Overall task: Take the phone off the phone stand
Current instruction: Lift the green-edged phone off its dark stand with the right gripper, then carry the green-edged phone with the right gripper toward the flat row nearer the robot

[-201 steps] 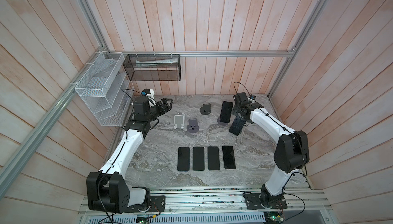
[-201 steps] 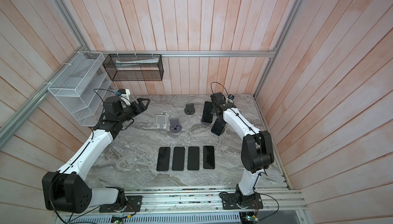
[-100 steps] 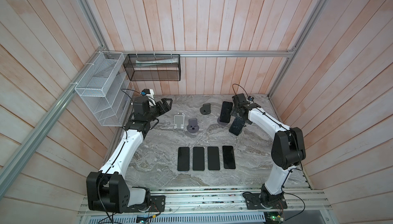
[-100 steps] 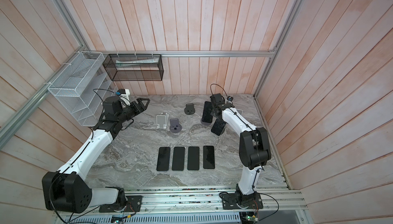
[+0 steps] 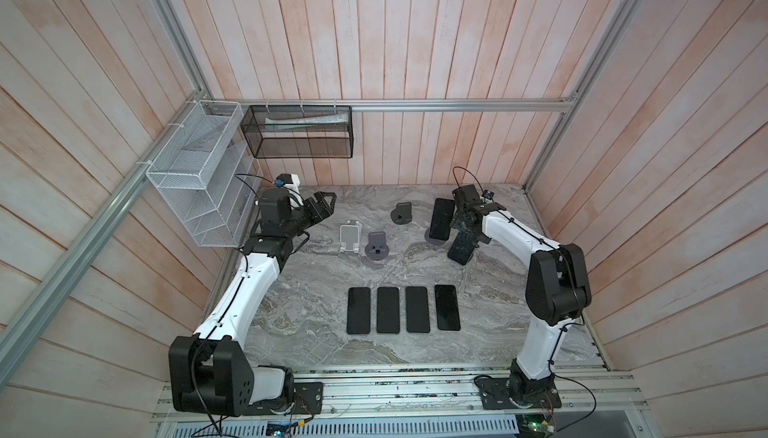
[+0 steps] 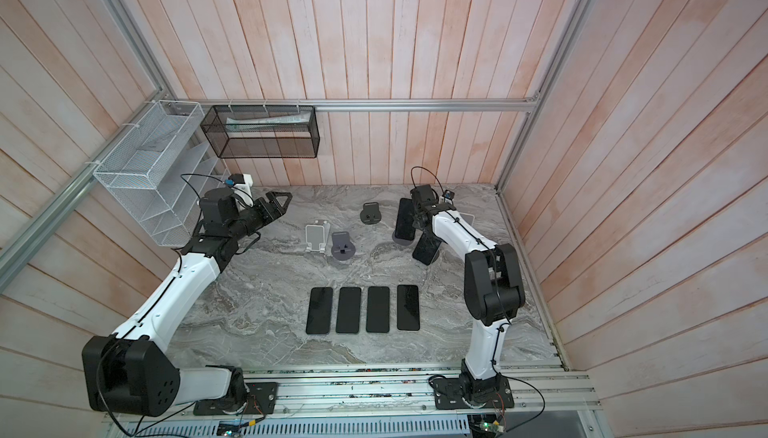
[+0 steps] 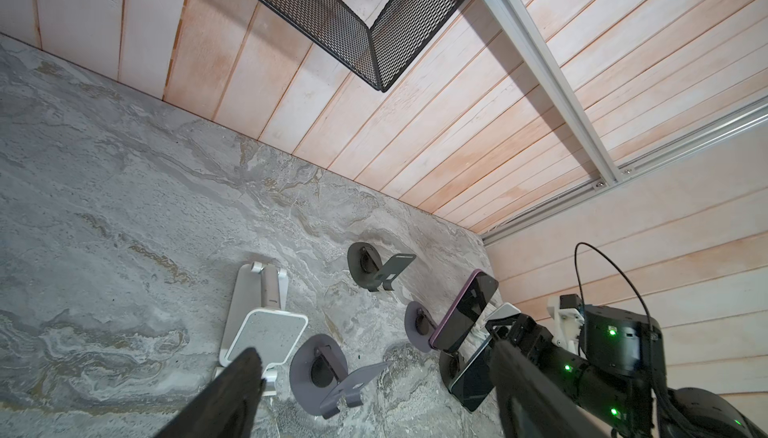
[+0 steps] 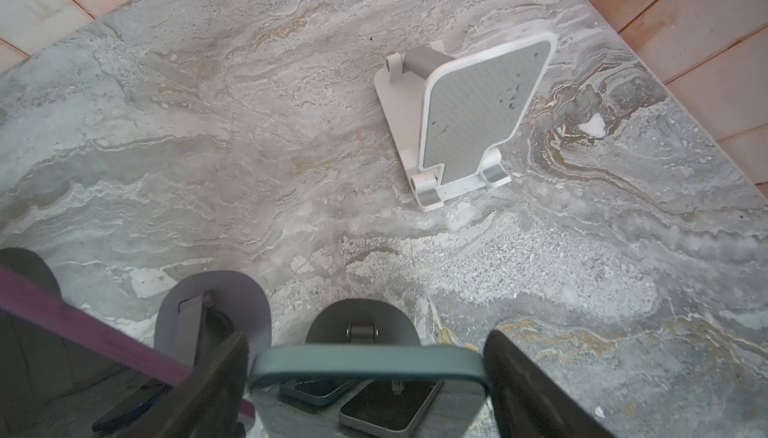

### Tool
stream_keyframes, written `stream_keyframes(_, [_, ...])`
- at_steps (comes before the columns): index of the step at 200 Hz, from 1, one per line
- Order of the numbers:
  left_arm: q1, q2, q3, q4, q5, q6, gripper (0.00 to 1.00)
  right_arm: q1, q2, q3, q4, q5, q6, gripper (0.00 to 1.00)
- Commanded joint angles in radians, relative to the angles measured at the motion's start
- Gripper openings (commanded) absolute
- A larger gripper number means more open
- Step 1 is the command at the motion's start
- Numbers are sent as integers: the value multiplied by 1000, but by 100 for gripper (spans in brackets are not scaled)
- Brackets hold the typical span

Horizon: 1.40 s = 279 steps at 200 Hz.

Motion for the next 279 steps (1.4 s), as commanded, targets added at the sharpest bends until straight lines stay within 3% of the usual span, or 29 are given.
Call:
stream_keyframes(1, [5,5,-6,19,9,6,88,-14,-2,-10,14,-19,-19,87])
stream_keyframes(73, [11,11,-8,21,12,5,88,-17,-15,-43,59,-48,-44,79])
stream_keyframes(163, [24,10,-12,28,21,-3,88,-18,-52,-43,60,-42,-84,61])
stream_keyframes(279, [32,13,-13,37,37,-2,88,-1,-181,-66,48,-109,-179,57])
